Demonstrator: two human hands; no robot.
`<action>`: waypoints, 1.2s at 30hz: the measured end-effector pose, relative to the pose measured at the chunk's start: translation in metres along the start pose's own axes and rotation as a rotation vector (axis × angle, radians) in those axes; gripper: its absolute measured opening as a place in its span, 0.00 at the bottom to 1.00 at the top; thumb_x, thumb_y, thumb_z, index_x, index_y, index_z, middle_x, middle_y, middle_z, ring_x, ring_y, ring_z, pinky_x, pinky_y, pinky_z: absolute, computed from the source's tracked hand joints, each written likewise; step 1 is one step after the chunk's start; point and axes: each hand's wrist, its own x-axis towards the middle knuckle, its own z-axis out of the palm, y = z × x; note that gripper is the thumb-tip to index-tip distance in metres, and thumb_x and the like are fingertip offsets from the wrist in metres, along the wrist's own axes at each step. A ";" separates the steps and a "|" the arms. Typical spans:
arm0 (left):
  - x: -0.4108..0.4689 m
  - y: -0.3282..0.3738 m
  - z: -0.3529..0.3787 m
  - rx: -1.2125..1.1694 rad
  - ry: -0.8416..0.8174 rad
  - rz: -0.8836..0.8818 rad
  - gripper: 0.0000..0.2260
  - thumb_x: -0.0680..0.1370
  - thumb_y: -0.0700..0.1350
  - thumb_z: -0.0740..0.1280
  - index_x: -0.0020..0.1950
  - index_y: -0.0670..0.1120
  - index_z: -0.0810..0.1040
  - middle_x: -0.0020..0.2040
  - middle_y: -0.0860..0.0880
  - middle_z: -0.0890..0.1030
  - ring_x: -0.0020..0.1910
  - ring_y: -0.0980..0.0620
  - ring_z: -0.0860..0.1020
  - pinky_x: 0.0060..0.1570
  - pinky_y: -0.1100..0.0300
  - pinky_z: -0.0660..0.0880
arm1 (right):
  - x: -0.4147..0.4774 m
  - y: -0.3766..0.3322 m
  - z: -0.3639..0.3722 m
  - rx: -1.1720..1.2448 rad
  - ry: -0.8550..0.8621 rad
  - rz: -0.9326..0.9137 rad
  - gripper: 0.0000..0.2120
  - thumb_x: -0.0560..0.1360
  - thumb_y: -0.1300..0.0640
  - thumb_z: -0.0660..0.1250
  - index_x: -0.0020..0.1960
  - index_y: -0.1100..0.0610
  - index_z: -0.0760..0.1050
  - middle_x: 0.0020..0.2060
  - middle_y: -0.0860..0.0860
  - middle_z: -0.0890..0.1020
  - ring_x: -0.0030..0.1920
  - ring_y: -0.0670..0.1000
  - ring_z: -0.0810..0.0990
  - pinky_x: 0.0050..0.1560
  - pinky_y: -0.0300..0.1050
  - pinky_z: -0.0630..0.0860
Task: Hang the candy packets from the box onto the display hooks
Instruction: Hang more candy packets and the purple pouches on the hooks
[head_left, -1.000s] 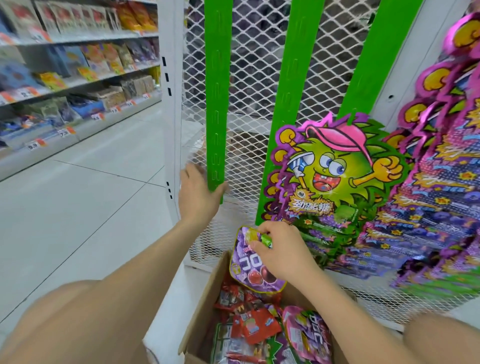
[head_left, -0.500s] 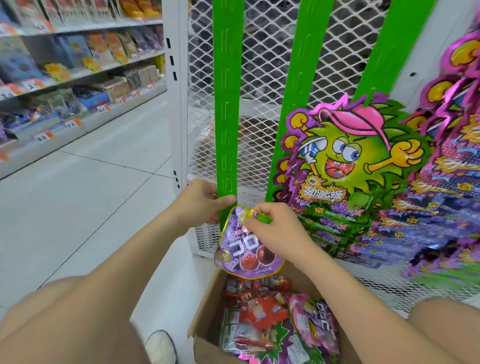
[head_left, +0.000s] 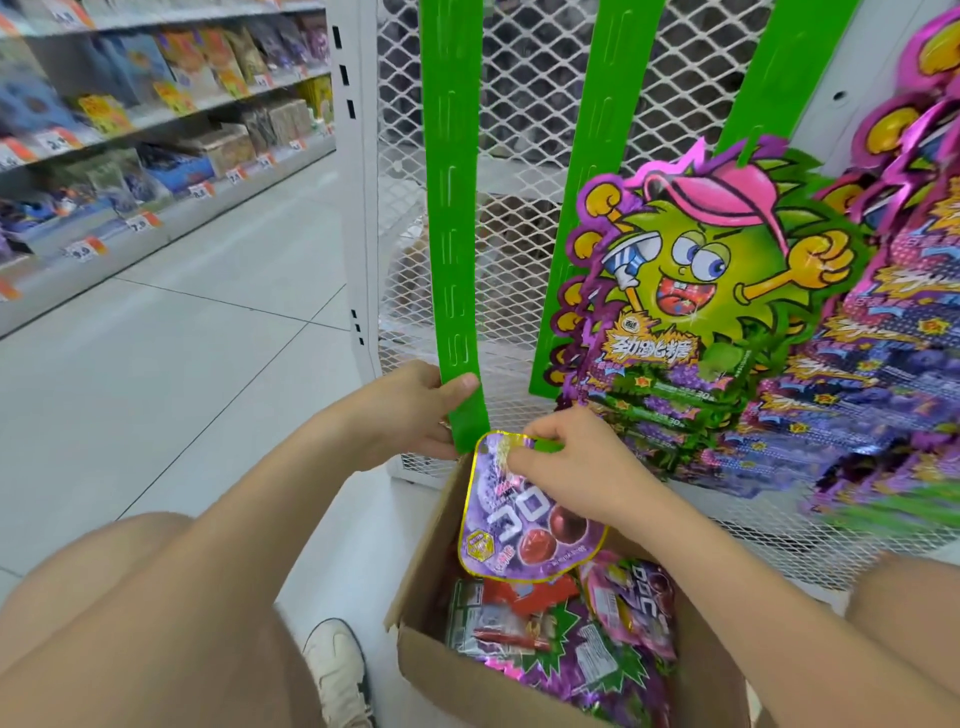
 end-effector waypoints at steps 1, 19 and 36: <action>-0.001 -0.001 0.002 -0.035 -0.033 0.000 0.11 0.89 0.47 0.60 0.63 0.42 0.78 0.54 0.41 0.89 0.49 0.43 0.89 0.51 0.53 0.86 | -0.001 -0.001 0.000 0.005 0.001 -0.006 0.22 0.72 0.48 0.70 0.33 0.63 0.66 0.29 0.52 0.60 0.30 0.48 0.60 0.36 0.49 0.56; -0.010 0.000 0.002 0.232 -0.007 0.259 0.08 0.80 0.33 0.71 0.55 0.43 0.85 0.50 0.40 0.87 0.42 0.49 0.82 0.45 0.54 0.83 | 0.005 -0.014 -0.013 0.230 0.241 -0.090 0.20 0.79 0.50 0.72 0.40 0.66 0.77 0.27 0.53 0.65 0.29 0.48 0.61 0.34 0.48 0.58; -0.014 0.001 0.003 0.281 -0.105 0.295 0.16 0.80 0.33 0.72 0.62 0.50 0.86 0.56 0.41 0.87 0.46 0.53 0.86 0.46 0.58 0.83 | -0.007 -0.015 -0.003 0.088 0.375 -0.013 0.24 0.74 0.52 0.73 0.29 0.62 0.65 0.21 0.48 0.60 0.24 0.48 0.57 0.27 0.44 0.55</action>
